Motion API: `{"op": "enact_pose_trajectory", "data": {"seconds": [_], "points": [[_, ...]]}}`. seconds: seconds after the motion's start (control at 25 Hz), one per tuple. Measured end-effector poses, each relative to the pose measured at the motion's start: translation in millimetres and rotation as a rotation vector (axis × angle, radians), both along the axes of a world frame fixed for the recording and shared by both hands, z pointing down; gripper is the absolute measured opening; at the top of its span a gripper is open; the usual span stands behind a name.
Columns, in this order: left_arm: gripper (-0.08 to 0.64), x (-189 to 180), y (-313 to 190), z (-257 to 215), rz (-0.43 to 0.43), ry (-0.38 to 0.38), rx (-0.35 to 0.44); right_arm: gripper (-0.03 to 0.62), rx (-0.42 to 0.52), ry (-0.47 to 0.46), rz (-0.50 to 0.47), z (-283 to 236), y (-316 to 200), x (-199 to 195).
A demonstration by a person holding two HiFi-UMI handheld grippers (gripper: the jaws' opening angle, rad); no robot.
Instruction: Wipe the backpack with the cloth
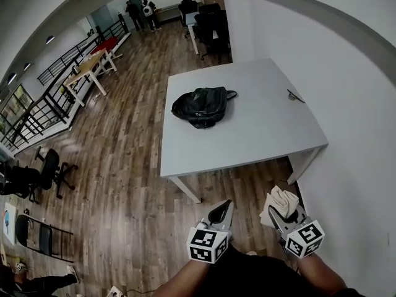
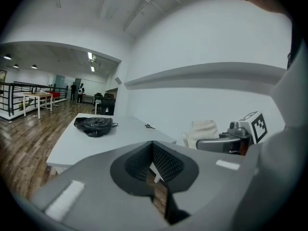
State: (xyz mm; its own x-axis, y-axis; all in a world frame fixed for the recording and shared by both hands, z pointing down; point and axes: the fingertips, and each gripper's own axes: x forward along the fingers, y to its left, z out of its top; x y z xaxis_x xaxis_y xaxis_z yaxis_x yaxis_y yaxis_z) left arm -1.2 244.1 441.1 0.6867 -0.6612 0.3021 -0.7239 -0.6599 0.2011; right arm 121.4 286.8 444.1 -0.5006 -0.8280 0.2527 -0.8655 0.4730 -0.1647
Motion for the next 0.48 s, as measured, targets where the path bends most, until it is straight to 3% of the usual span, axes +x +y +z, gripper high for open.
{"op": "enact_pose_trajectory", "data": {"seconds": [0.24, 0.48], "points": [[0.008, -33.8, -18.1, 10.5, -0.084, -0.01, -0.012, 0.1, -0.014, -0.011, -0.074, 11.0, -26.2, -29.0], [0.008, -51.0, -38.6, 15.9, -0.106, -0.009, -0.023, 0.1, -0.035, -0.011, -0.099, 19.9, -49.0, -47.0]]}}
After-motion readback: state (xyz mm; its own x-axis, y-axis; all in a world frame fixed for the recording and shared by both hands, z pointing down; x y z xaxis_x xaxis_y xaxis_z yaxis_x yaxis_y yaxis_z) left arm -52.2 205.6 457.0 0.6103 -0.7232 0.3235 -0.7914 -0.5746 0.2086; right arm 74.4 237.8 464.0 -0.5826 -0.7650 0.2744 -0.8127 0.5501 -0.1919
